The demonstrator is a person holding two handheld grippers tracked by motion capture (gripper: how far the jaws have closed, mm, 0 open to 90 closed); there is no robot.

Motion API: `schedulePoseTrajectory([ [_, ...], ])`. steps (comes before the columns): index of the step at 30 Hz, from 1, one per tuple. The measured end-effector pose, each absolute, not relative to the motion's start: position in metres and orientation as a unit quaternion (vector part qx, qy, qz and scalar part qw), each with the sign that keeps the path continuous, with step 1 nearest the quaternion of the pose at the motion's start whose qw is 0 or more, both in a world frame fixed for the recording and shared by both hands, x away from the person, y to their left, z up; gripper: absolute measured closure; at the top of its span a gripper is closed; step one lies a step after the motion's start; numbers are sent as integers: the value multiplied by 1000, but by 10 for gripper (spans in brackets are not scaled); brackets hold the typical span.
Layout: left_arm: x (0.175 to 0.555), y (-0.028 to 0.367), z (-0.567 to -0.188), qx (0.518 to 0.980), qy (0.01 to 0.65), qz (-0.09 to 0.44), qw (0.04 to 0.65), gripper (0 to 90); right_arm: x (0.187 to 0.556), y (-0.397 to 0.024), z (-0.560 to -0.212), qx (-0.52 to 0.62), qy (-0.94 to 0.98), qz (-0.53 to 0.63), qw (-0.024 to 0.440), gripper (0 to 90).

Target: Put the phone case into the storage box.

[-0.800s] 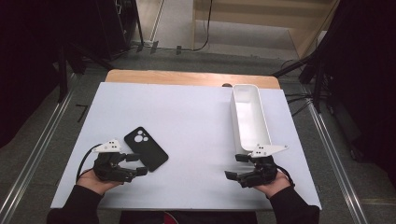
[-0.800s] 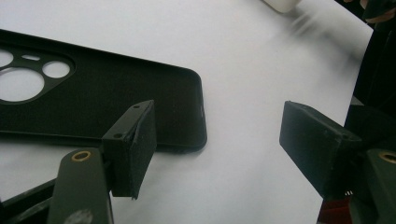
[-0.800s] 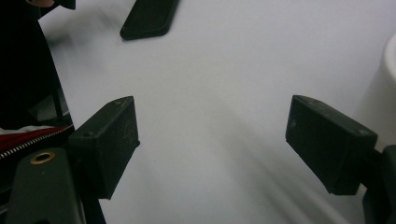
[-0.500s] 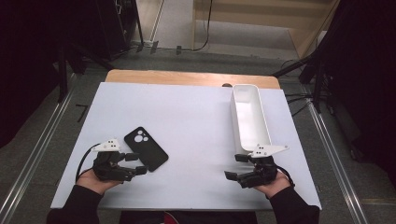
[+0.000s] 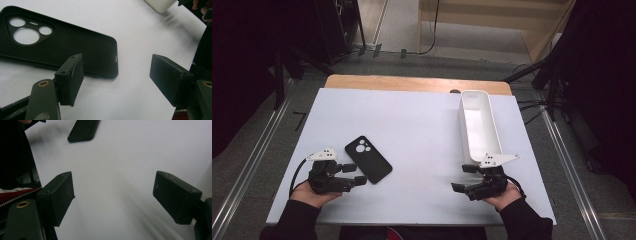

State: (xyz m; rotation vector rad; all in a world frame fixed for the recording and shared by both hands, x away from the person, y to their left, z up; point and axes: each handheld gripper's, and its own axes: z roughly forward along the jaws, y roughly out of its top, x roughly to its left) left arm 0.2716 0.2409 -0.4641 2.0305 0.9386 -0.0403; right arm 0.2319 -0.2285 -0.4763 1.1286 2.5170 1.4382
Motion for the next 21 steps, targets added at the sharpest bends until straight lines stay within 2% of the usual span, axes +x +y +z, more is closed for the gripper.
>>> schedulePoseTrajectory([
  [21,275,245,-463,820,378,-3,430,269,232,-230,-477,369,806,463,14,155],
])
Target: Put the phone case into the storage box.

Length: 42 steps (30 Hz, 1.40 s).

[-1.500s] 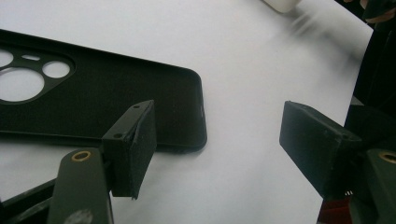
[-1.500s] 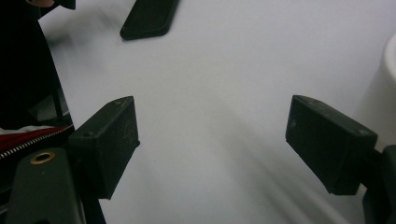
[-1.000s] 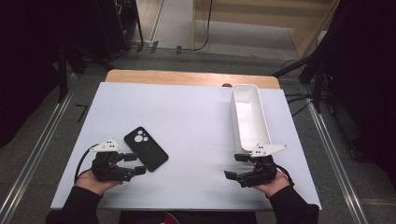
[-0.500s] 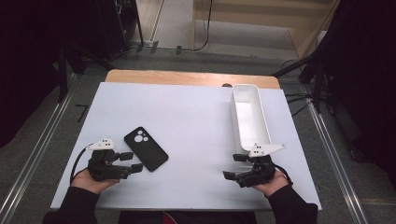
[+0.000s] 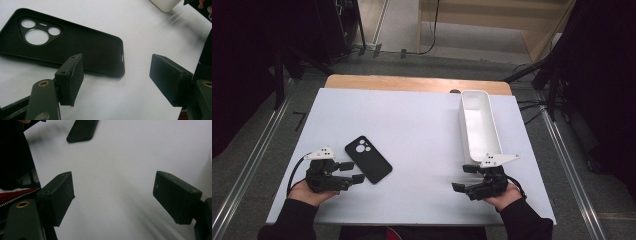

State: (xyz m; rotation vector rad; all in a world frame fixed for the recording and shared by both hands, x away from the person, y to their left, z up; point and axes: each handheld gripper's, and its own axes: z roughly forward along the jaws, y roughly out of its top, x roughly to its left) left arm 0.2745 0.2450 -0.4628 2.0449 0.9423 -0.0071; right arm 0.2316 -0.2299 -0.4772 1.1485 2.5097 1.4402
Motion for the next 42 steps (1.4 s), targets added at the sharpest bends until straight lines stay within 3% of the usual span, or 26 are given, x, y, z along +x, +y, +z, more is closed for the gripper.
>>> schedulePoseTrajectory([
  [26,293,258,-461,807,423,36,411,299,233,-230,-479,371,808,458,16,155],
  [41,311,267,-467,802,439,28,404,300,234,-229,-480,371,808,457,14,155],
  [42,312,269,-468,802,441,28,401,338,234,-229,-480,371,809,456,13,155],
])
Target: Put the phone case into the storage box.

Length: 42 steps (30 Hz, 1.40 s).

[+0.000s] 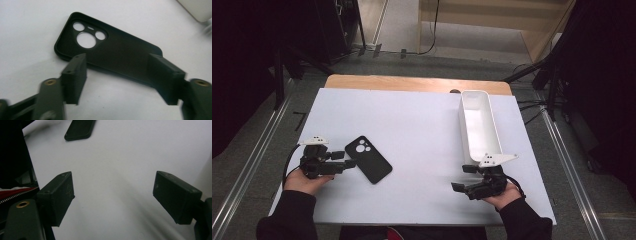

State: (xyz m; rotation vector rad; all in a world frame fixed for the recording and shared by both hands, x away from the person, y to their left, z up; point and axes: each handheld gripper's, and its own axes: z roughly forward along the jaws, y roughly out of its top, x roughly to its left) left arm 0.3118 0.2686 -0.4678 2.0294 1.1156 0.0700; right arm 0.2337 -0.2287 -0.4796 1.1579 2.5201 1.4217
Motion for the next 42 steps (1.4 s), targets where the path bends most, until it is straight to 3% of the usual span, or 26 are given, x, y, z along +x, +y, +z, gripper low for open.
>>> schedulePoseTrajectory([
  [2,314,271,-470,801,447,21,399,356,234,-228,-480,372,809,455,9,155],
  [3,316,272,-471,798,453,18,396,437,234,-228,-480,370,810,455,10,155],
  [4,317,273,-471,800,454,14,392,437,234,-228,-480,370,810,455,10,155],
  [5,317,274,-472,798,459,11,390,533,233,-229,-480,371,809,456,10,155],
  [6,317,274,-472,796,465,12,387,533,233,-229,-480,371,809,456,10,155],
  [11,322,279,-474,793,474,5,383,890,233,-229,-479,371,809,455,11,155],
  [24,335,271,-490,804,484,-2,346,891,233,-230,-479,372,809,455,11,155],
  [42,350,250,-490,801,482,18,355,888,233,-230,-480,373,809,454,13,156],
])
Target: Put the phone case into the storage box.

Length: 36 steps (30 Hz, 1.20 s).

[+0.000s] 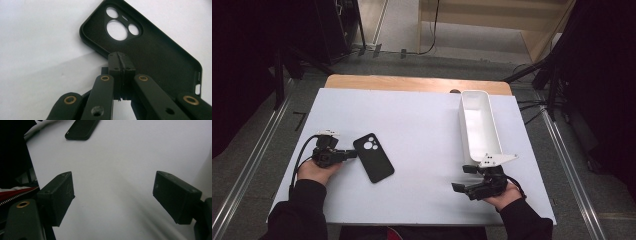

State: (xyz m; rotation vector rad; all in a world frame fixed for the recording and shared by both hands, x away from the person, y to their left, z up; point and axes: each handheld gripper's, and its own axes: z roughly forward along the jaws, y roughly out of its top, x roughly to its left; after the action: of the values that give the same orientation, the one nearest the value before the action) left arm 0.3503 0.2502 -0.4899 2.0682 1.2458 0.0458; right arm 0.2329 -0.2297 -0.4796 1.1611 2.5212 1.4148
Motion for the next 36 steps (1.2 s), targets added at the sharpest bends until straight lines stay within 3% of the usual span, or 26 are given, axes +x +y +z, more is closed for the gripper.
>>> schedulePoseTrajectory([
  [36,386,172,-501,827,423,6,370,887,234,-231,-480,376,808,453,11,156],
])
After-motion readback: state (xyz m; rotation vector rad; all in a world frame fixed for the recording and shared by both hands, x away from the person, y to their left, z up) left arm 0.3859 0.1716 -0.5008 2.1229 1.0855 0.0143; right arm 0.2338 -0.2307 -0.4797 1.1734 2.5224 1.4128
